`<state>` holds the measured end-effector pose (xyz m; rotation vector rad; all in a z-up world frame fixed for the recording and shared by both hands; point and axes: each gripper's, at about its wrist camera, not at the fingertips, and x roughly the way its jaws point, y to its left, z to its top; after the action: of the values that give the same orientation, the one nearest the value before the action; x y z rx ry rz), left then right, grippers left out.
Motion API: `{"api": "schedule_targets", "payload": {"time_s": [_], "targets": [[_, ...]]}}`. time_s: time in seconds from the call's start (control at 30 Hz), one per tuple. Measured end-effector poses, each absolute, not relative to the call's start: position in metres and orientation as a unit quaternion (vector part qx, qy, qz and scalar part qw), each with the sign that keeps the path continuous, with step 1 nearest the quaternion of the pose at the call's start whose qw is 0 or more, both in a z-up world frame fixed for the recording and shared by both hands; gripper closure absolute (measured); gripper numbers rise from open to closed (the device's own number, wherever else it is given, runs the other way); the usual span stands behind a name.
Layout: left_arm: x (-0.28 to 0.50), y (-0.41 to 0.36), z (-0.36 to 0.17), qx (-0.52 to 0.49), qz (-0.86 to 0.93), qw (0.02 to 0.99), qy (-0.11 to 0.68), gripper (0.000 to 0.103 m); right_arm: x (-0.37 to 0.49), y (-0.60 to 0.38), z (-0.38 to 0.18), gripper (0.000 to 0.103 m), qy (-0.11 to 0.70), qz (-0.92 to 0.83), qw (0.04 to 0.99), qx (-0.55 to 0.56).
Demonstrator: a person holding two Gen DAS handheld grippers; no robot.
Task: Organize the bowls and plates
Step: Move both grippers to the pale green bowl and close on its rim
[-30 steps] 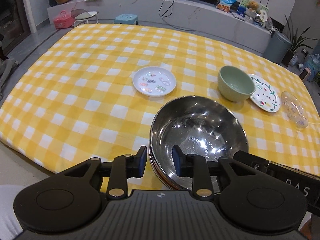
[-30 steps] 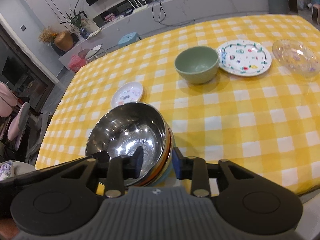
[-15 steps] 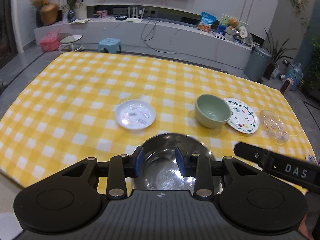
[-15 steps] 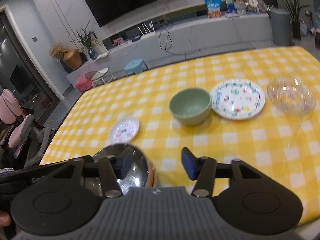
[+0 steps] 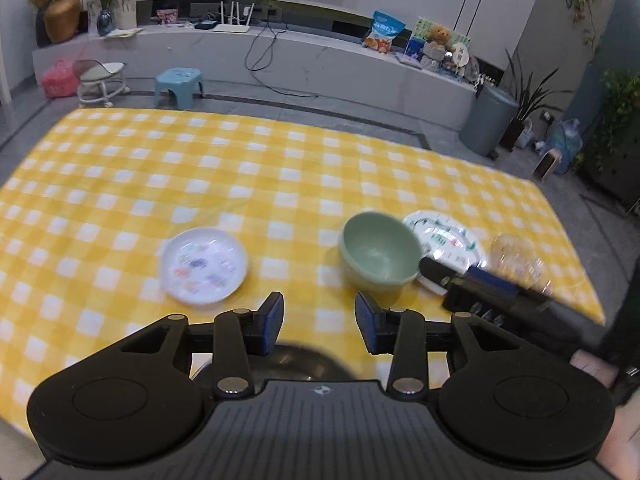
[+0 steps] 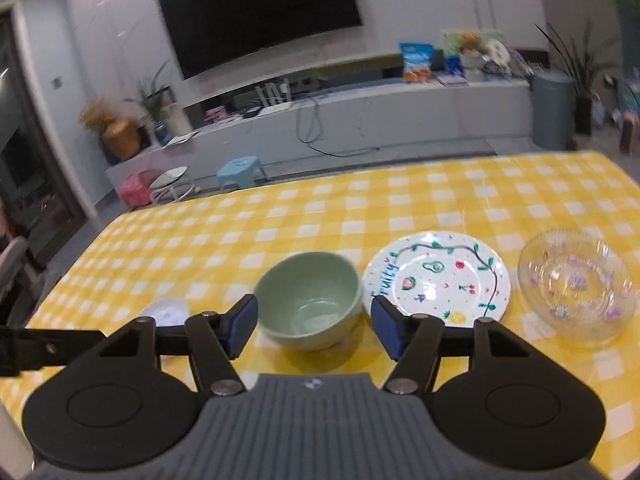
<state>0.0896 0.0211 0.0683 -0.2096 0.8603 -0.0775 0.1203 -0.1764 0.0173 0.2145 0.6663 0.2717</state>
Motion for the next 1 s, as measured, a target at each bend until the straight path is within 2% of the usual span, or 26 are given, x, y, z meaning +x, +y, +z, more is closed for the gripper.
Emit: {"api": "schedule_targets", "payload": {"time_s": [0.43, 0.6, 0.8, 1.0], "targets": [[0.160, -0.012, 0.051, -0.088, -0.052, 0.906, 0.410, 0.057, 0.176, -0.201, 0.003, 0.042, 0.350, 0.108, 0.916, 0.166], [0.187, -0.017, 0.036, -0.092, -0.046, 0.895, 0.433, 0.057, 0.187, -0.211, -0.012, 0.055, 0.375, 0.102, 0.902, 0.190], [0.208, -0.024, 0.019, -0.078, -0.043, 0.885, 0.456, 0.057, 0.190, -0.207, -0.018, 0.060, 0.386, 0.119, 0.895, 0.190], [0.217, -0.030, 0.002, -0.028, -0.023, 0.874, 0.484, 0.057, 0.188, -0.198, -0.021, 0.071, 0.396, 0.129, 0.892, 0.176]]}}
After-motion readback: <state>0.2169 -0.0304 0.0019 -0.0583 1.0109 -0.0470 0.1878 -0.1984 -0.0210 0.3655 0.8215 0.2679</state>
